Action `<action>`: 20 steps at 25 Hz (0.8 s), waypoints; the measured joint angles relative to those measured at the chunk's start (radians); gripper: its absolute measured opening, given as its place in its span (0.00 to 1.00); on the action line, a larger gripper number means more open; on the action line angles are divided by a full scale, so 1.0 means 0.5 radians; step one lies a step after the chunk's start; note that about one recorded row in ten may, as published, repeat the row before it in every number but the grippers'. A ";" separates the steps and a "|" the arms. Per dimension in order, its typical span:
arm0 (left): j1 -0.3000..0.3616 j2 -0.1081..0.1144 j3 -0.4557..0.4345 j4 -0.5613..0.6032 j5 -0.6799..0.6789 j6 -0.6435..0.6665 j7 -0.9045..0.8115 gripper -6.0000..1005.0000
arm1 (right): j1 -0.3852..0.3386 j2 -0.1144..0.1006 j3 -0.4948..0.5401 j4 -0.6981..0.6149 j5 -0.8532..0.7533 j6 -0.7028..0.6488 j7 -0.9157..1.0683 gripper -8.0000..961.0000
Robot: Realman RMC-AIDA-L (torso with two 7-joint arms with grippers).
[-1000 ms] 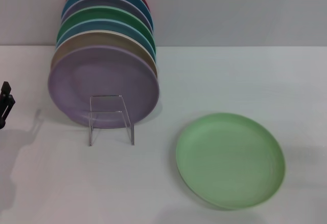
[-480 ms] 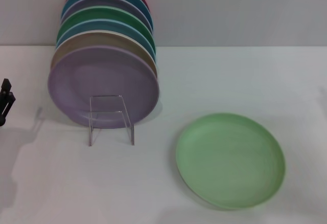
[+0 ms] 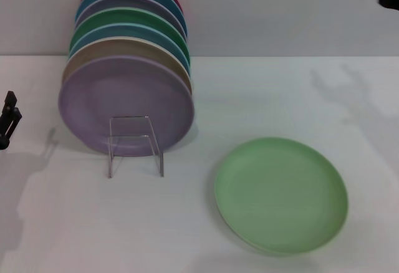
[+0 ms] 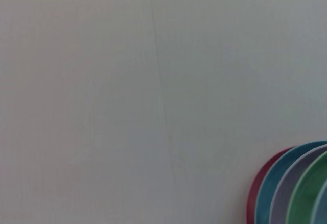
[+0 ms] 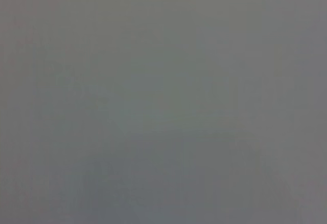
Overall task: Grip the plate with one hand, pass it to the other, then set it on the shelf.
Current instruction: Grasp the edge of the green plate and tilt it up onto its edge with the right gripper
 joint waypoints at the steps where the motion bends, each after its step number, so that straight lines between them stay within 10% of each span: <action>1: -0.002 0.000 0.000 0.000 0.001 0.000 0.000 0.82 | 0.000 0.000 0.000 0.000 0.000 0.000 0.000 0.82; 5: -0.011 0.001 -0.003 -0.003 -0.002 0.003 0.000 0.82 | 0.021 0.379 0.503 0.448 -0.251 1.246 -0.228 0.82; 7: -0.014 0.001 -0.005 -0.008 -0.006 0.005 0.000 0.82 | 0.085 0.485 0.722 0.586 -0.222 1.737 -0.340 0.82; 15: -0.016 0.005 -0.012 -0.030 -0.008 0.012 0.003 0.82 | 0.326 0.485 1.240 0.563 -0.017 2.902 -0.337 0.82; 20: -0.027 0.002 -0.021 -0.008 -0.009 0.001 0.018 0.82 | 0.344 0.486 1.289 0.359 -0.040 2.963 -0.349 0.82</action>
